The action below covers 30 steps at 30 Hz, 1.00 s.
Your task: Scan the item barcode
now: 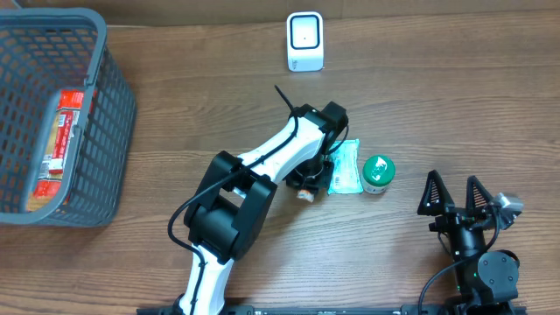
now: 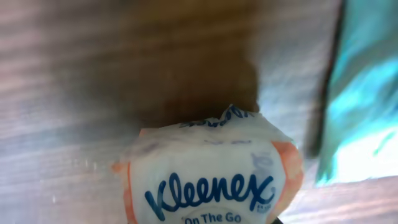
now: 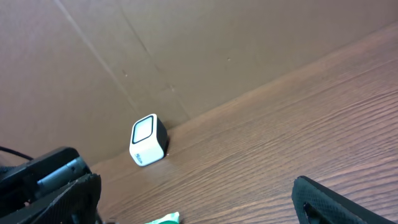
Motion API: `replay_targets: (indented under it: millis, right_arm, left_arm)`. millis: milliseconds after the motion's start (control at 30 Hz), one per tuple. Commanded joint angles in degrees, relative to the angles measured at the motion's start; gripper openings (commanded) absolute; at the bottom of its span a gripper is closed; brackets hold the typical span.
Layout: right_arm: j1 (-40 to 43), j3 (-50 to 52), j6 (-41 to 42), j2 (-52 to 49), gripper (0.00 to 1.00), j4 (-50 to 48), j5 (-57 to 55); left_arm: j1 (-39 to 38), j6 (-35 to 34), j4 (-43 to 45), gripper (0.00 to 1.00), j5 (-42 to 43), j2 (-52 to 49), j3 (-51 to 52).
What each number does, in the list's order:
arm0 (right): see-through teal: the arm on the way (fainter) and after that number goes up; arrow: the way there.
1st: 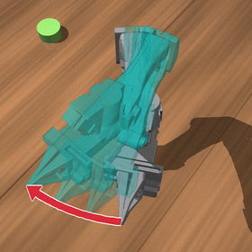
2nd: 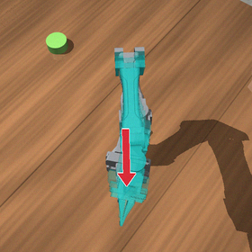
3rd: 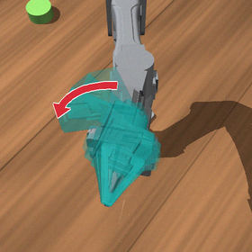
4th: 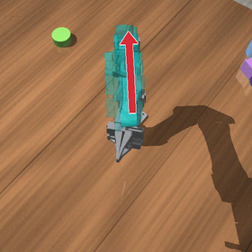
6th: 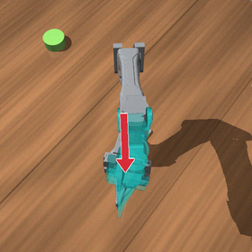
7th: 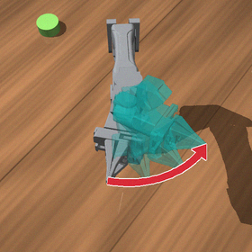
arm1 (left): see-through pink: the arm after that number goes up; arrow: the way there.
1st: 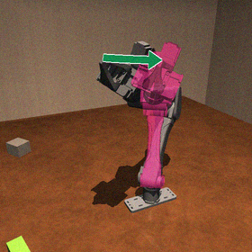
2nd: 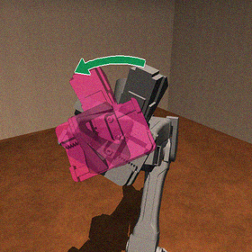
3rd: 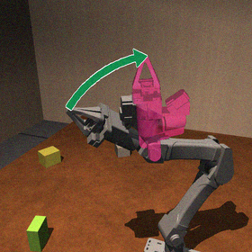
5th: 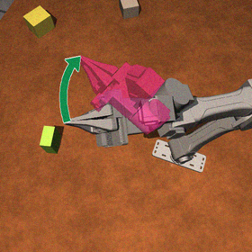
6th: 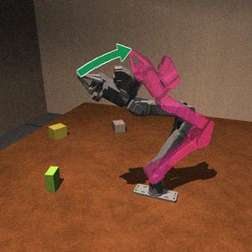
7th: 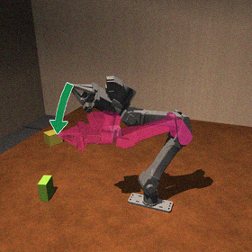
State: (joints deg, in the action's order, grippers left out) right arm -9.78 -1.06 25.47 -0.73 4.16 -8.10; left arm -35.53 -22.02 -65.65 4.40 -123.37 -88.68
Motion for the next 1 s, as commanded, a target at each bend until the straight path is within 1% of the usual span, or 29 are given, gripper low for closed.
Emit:
replay_targets:
  millis: [0,33,67,100,133,167,267,367,467,567,633,733,800,867,900,933,967]
  right_arm:
    - [0.2,0.6,-0.4,0.6,1.00,-0.2,-0.2]
    - [0.2,0.6,-0.4,0.6,1.00,-0.2,-0.2]
    - [0.2,0.6,-0.4,0.6,1.00,-0.2,-0.2]
    - [0.2,0.6,-0.4,0.6,1.00,-0.2,-0.2]
    - [0.2,0.6,-0.4,0.6,1.00,-0.2,-0.2]
    - [0.2,0.6,-0.4,0.6,1.00,-0.2,-0.2]
    - [0.2,0.6,-0.4,0.6,1.00,-0.2,-0.2]
    - [0.2,0.6,-0.4,0.6,1.00,-0.2,-0.2]
    - [0.2,0.6,-0.4,0.6,1.00,-0.2,-0.2]
    - [0.2,0.6,-0.4,0.6,1.00,-0.2,-0.2]
    - [0.2,0.6,-0.4,0.6,1.00,-0.2,-0.2]
    - [0.2,0.6,-0.4,0.6,1.00,-0.2,-0.2]
    - [0.2,0.6,-0.4,0.6,1.00,-0.2,-0.2]
    - [0.2,0.6,-0.4,0.6,1.00,-0.2,-0.2]
    - [0.2,0.6,-0.4,0.6,1.00,-0.2,-0.2]
    - [0.2,0.6,-0.4,0.6,1.00,-0.2,-0.2]
    - [0.2,0.6,-0.4,0.6,1.00,-0.2,-0.2]
  left_arm:
    - [0.1,1.0,-0.3,0.07,3.0,0.7,0.3]
    - [-0.2,1.0,-0.1,0.15,3.4,0.7,0.3]
    - [-0.3,1.0,-0.1,0.29,3.3,0.7,0.3]
    - [-0.5,1.1,-0.1,0.50,3.3,0.7,0.3]
    - [-0.5,1.1,-0.1,0.59,3.1,0.7,0.3]
    - [-0.4,1.1,-0.2,0.62,3.1,0.7,0.2]
    - [0.6,1.1,-2.3,0.67,3.1,0.7,-1.4]
    - [1.5,1.3,-5.2,0.68,3.1,1.2,-4.7]
    - [1.7,1.3,-6.5,0.68,2.4,2.3,-7.6]
    - [1.9,1.3,-5.9,0.68,2.3,3.4,-11.0]
    - [1.9,1.2,-3.8,0.68,2.2,3.9,-12.5]
    - [1.8,0.3,2.4,0.64,1.3,3.8,-13.1]
    - [1.7,-1.4,5.8,0.48,-0.7,3.0,-12.8]
    - [1.4,-2.7,9.0,0.20,-1.5,2.1,-12.1]
    - [1.2,-3.3,10.5,0.14,-1.8,1.8,-11.6]
    - [1.0,-3.9,12.1,0.09,-2.1,1.3,-10.9]
    - [0.8,-4.0,13.6,0.08,-2.5,1.0,-10.4]
